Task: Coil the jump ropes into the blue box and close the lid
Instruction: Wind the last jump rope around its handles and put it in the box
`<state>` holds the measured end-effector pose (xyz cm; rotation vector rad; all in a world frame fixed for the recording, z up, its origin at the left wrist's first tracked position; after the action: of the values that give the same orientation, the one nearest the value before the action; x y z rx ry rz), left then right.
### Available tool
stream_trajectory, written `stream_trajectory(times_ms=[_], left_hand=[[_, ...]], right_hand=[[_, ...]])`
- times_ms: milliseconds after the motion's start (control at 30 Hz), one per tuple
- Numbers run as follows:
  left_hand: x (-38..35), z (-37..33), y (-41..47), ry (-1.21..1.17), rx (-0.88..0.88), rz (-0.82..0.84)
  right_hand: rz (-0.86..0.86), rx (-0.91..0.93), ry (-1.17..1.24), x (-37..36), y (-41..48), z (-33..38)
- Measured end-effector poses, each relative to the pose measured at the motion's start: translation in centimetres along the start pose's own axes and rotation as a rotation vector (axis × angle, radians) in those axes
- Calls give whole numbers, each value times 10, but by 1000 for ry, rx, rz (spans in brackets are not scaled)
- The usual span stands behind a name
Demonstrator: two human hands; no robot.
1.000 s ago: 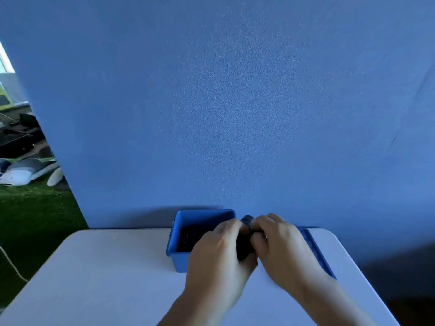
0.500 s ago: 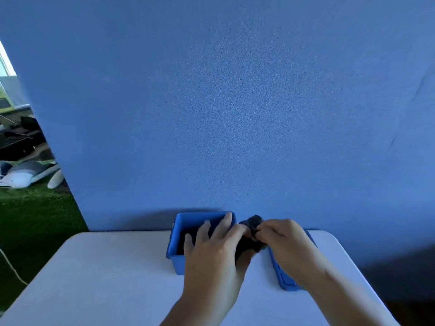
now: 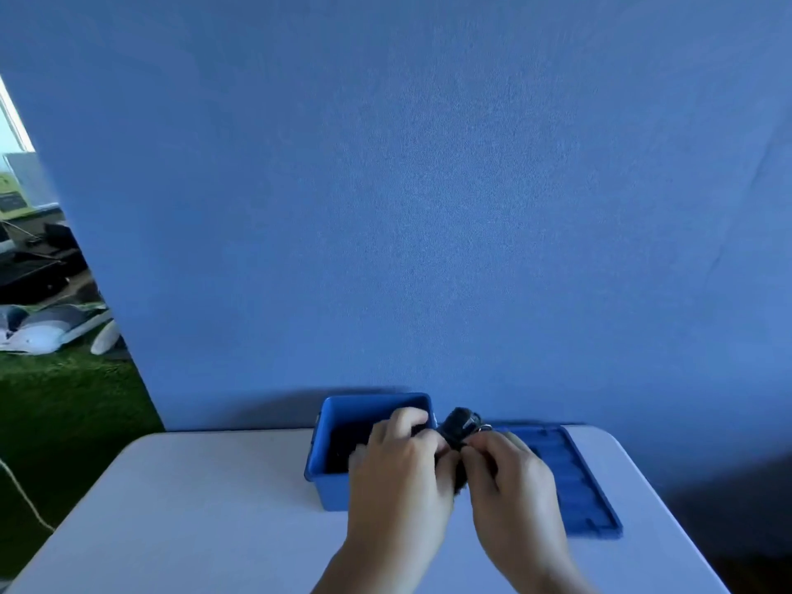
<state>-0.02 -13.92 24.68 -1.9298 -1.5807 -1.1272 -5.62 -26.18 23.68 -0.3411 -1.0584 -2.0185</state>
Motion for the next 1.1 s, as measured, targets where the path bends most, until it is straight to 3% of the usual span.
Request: stream_trajectory(times_ms=[133,233,467,600,800,1100], left_hand=[[-4,6,0,-165,-55,115],[-3,7,1,-150,-139,95],[-2,16,2,-309,-78,145],[0,25,2,-537,15,202],[-1,33,-2,-752,210,55],[-21,28,-8,-1142,418,65]], right_hand=[[178,37,10,6,8,3],[322,73,-35,12,16,9],[418,120,-15,24,22,14],[352,193,24,25,21,14],[14,120,133,17,3,13],[-26,-113,256,-3,0,16]])
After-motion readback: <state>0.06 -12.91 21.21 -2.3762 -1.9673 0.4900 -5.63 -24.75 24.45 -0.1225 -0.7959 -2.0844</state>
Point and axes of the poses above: each hand's wrist, its own y-axis towards the middle knuckle, its own x-axis out of the back of the hand, z = x × y, the point moved 4 cm from there along y, towards the middle knuckle, and after that the axes turned 14 degrees about x, right-handed, at the moved point
